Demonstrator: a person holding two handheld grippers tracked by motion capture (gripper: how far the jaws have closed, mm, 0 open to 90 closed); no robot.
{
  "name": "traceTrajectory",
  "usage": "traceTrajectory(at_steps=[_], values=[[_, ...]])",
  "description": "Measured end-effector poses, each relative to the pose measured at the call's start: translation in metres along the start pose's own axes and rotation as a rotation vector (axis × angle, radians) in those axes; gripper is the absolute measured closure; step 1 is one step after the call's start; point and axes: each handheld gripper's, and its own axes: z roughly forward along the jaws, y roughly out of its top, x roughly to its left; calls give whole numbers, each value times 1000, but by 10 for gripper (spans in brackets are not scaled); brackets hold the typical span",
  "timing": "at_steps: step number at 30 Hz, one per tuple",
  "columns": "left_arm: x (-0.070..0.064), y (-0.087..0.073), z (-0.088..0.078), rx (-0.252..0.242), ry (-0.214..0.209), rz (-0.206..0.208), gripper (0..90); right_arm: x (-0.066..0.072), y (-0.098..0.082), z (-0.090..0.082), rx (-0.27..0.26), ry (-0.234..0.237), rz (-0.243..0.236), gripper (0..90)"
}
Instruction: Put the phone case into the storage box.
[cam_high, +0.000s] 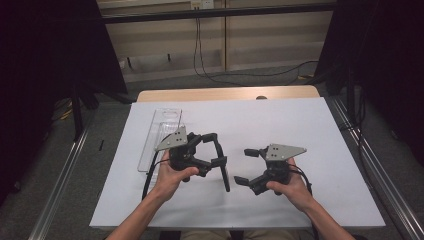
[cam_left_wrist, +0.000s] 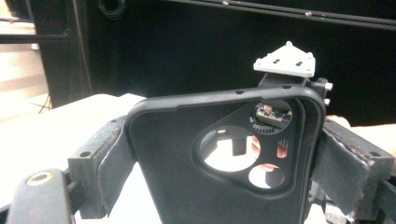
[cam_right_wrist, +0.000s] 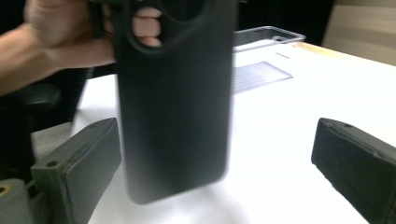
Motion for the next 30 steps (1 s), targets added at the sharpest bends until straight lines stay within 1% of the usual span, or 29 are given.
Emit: traceTrajectory(at_steps=[1, 2, 3, 4, 5, 6, 7, 8, 9, 10, 11, 13, 14, 15, 16, 17, 18, 19, 20, 21, 22, 24, 25, 28, 29, 30], values=[[-1, 0, 0, -14, 20, -2, 133, 0, 0, 0, 3, -21, 7, 8], [-1, 0, 0, -19, 30, 0, 133, -1, 0, -1, 7, -33, 6, 8], [-1, 1, -1, -21, 42, -7, 133, -2, -1, -1, 7, -50, 12, 10], [0, 1, -2, -15, 50, -10, 133, -3, -1, -2, 9, -68, 8, 21], [0, 1, -2, -25, 51, -19, 133, -4, -1, -2, 11, -93, 3, 35], [0, 2, -3, -20, 57, -15, 133, -5, -1, -3, 12, -114, 9, 35], [0, 2, -4, -14, 77, -10, 133, -5, -1, -3, 8, -128, 12, 28], [1, 3, -5, -6, 73, -11, 133, -5, -2, -4, 4, -136, 14, 25], [0, 2, -5, -26, 96, -15, 133, -6, -2, -6, 3, -145, 7, 24], [-1, 3, -6, -17, 111, -13, 132, -5, -3, -7, 0, -169, 2, 24], [-2, 3, -7, -17, 117, -18, 132, -5, -3, -7, 1, -180, 6, 24], [-2, 3, -10, -4, 122, -14, 132, -6, -3, -9, 4, -189, 12, 13], [-2, 3, -10, -12, 141, -16, 132, -6, -3, -10, 10, -206, 9, 13], [-2, 3, -11, -15, 150, -19, 132, -6, -3, -11, 8, -225, 13, 13], [-3, 3, -11, -16, 200, -22, 132, -6, -4, -12, 6, -241, 24, 10], [-1, 4, -14, 2, 163, -21, 132, -6, -4, -13, 1, -252, 29, 7], [-2, 4, -14, -7, 181, -25, 132, -6, -4, -14, 2, -261, 32, 7], [-2, 4, -14, -19, 174, -30, 132, -7, -4, -16, -4, -273, 32, 6], [-2, 5, -15, -16, 175, -33, 132, -6, -5, -18, -10, -280, 37, 5], [-2, 5, -16, -14, 190, -34, 132, -6, -5, -19, -14, -290, 39, 4], [-1, 6, -17, -2, 197, -30, 132, -6, -6, -22, -12, -299, 45, 4], [-1, 7, -19, 6, 201, -27, 132, -5, -8, -27, -11, -312, 49, 2], [-1, 6, -18, -6, 208, -36, 132, -5, -9, -30, -10, -315, 52, 2], [-1, 7, -20, 12, 229, -33, 132, -4, -13, -39, -26, -349, 62, 1], [-1, 7, -19, 2, 237, -47, 132, -4, -14, -42, -31, -349, 65, 1], [0, 7, -20, 10, 238, -40, 132, -4, -15, -44, -35, -357, 63, 1]])
